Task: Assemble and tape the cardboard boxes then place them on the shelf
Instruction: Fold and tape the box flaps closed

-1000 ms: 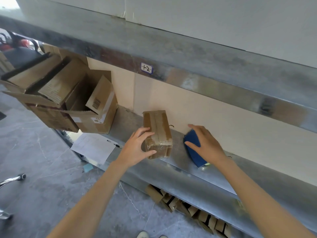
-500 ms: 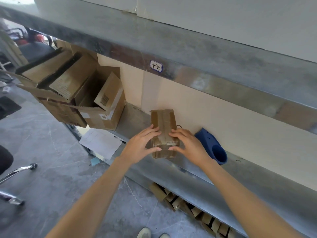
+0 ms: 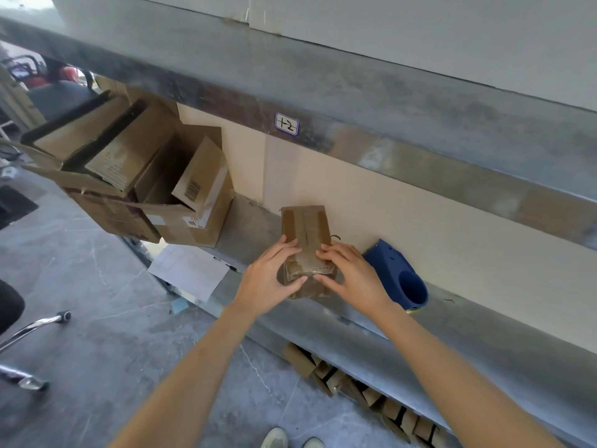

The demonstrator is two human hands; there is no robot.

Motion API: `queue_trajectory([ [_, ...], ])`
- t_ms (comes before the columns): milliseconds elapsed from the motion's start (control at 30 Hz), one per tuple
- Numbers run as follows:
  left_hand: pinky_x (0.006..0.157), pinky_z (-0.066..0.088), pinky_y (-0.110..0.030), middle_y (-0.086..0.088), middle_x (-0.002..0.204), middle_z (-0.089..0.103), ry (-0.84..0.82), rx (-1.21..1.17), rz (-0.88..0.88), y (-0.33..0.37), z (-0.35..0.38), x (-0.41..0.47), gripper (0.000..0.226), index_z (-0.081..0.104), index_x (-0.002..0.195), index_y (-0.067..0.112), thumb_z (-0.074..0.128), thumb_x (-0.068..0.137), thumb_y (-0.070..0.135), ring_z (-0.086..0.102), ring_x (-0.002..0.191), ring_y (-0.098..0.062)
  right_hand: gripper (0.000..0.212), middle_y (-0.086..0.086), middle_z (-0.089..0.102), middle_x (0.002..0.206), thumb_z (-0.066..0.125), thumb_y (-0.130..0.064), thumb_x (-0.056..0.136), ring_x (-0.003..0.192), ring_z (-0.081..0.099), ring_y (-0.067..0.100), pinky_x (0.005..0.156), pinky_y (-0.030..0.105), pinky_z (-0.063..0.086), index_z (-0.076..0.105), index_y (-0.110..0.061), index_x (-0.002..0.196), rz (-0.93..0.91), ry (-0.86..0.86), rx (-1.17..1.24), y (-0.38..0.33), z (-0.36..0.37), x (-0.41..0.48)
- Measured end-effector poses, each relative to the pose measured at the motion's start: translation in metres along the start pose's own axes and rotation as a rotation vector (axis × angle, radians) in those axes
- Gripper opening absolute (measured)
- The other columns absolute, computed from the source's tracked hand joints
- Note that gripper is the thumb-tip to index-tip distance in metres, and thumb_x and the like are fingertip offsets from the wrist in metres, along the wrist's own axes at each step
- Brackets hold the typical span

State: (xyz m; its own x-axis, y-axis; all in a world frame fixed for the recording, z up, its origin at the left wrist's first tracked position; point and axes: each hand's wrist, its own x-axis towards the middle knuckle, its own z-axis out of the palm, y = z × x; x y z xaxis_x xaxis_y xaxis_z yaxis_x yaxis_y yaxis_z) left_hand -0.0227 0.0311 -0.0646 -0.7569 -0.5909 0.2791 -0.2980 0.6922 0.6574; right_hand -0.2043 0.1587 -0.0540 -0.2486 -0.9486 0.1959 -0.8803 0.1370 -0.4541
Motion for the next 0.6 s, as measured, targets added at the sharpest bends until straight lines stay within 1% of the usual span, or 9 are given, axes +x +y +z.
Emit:
queue_trajectory([
  [33,0.106,0.041,-0.026,0.020,0.145,0.049,0.002,-0.008,-0.011,0.001,-0.001,0.001,0.049,0.060,0.130,0.028,0.075,0.085,0.039,0.026,0.144,0.006,0.050,-0.009,0.053,0.138,0.065,-0.047,0.089,0.133,0.039,0.010,0.096,0.033,0.049,0.059,-0.021,0.132,0.005,0.003,0.007,0.000,0.000,0.000],
  [100,0.106,0.039,-0.025,0.022,0.144,0.049,-0.017,-0.018,-0.027,0.000,-0.004,0.002,0.045,0.060,0.129,0.030,0.072,0.087,0.040,0.025,0.143,0.008,0.050,-0.011,0.052,0.139,0.064,-0.048,0.089,0.134,0.037,0.008,0.100,0.031,0.046,0.059,-0.023,0.132,0.020,-0.018,0.037,-0.001,-0.001,0.001],
  [200,0.105,0.037,-0.024,0.024,0.144,0.049,-0.039,-0.015,-0.046,0.000,-0.007,0.004,0.038,0.060,0.128,0.034,0.066,0.090,0.035,0.024,0.142,0.010,0.046,-0.014,0.051,0.139,0.056,-0.049,0.093,0.134,0.036,0.005,0.102,0.029,0.042,0.058,-0.027,0.132,0.044,-0.037,0.083,0.000,-0.005,0.001],
  [267,0.103,0.040,-0.023,0.023,0.141,0.052,0.002,-0.024,-0.074,0.004,-0.003,0.003,0.037,0.063,0.123,0.033,0.066,0.086,0.029,0.027,0.141,0.010,0.040,-0.014,0.053,0.135,0.058,-0.042,0.092,0.131,0.039,0.004,0.099,0.029,0.044,0.061,-0.025,0.128,0.078,-0.009,0.113,-0.003,-0.002,0.003],
  [333,0.096,0.047,-0.023,0.022,0.136,0.057,0.076,-0.030,-0.110,0.009,0.002,0.004,0.037,0.067,0.117,0.031,0.067,0.081,0.023,0.033,0.138,0.010,0.034,-0.012,0.058,0.130,0.063,-0.030,0.089,0.127,0.043,0.007,0.095,0.028,0.045,0.066,-0.021,0.122,0.118,0.053,0.152,-0.008,0.003,0.005],
  [400,0.088,0.052,-0.024,0.021,0.132,0.061,0.135,-0.037,-0.145,0.014,0.007,0.004,0.036,0.070,0.112,0.030,0.066,0.078,0.018,0.035,0.134,0.013,0.028,-0.008,0.062,0.124,0.065,-0.020,0.088,0.122,0.047,0.010,0.094,0.026,0.043,0.069,-0.017,0.116,0.152,0.123,0.200,-0.012,0.007,0.006],
  [467,0.085,0.054,-0.025,0.021,0.130,0.062,0.150,-0.059,-0.169,0.015,0.009,0.005,0.034,0.071,0.110,0.029,0.064,0.079,0.014,0.035,0.132,0.014,0.025,-0.005,0.065,0.120,0.062,-0.011,0.090,0.117,0.050,0.011,0.094,0.024,0.040,0.072,-0.016,0.113,0.158,0.159,0.231,-0.012,0.008,0.007],
  [533,0.089,0.053,-0.026,0.022,0.131,0.060,0.121,-0.086,-0.164,0.013,0.007,0.006,0.034,0.071,0.111,0.028,0.063,0.082,0.012,0.036,0.134,0.012,0.026,-0.003,0.065,0.119,0.059,-0.007,0.093,0.114,0.050,0.009,0.094,0.020,0.036,0.072,-0.017,0.113,0.148,0.146,0.239,-0.011,0.004,0.008],
  [600,0.099,0.046,-0.025,0.025,0.133,0.055,0.060,-0.128,-0.153,0.009,0.002,0.005,0.036,0.070,0.115,0.029,0.062,0.086,0.011,0.035,0.138,0.008,0.027,-0.003,0.065,0.122,0.057,-0.008,0.095,0.116,0.047,0.005,0.096,0.016,0.031,0.072,-0.018,0.115,0.133,0.109,0.242,-0.009,0.000,0.009],
])
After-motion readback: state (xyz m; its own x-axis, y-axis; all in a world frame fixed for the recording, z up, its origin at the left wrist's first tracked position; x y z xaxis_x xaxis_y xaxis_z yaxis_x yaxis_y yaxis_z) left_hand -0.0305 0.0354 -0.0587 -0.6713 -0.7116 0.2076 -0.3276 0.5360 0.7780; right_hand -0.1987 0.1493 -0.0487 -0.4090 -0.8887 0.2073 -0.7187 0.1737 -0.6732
